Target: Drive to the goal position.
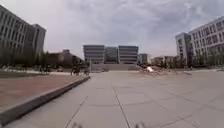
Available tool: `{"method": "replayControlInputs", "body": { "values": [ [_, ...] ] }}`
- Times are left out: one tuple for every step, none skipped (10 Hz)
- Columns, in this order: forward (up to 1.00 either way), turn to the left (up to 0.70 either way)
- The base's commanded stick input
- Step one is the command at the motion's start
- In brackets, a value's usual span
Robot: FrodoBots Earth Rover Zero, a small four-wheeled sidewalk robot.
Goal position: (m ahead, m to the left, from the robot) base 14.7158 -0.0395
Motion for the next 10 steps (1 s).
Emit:
{"method": "replayControlInputs", "body": {
  "values": [
    [0.45,0.00],
    [0.45,0.00],
    [0.45,0.00],
    [0.45,0.00],
    [0.45,0.00],
    [0.45,0.00],
    [0.45,0.00],
    [0.45,0.00],
    [0.45,0.00],
    [0.45,0.00]
  ]
}}
